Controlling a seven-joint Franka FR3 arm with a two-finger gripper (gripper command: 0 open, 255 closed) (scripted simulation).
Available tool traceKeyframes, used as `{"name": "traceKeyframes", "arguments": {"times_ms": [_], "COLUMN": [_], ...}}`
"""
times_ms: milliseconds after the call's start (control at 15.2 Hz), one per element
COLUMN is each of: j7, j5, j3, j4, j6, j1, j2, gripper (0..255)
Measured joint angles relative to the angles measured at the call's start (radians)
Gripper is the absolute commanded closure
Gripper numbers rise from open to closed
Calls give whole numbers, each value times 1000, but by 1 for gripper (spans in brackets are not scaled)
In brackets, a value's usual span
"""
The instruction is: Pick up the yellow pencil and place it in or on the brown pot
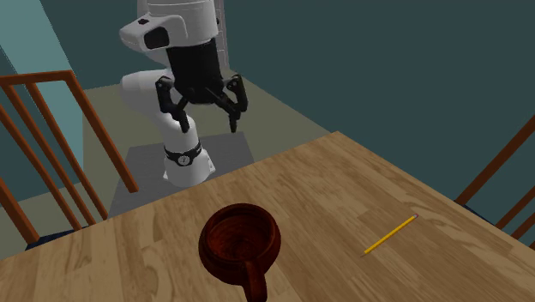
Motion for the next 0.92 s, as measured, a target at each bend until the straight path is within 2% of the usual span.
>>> {"name": "traceKeyframes", "arguments": {"times_ms": [462, 660, 924], "j7": [345, 498, 708], "j5": [86, 93, 63], "j3": [186, 266, 360], "j4": [67, 120, 205], "j6": [121, 184, 258], "j1": [-28, -53, -90], "j2": [173, 283, 439], "gripper": [0, 0, 0]}}
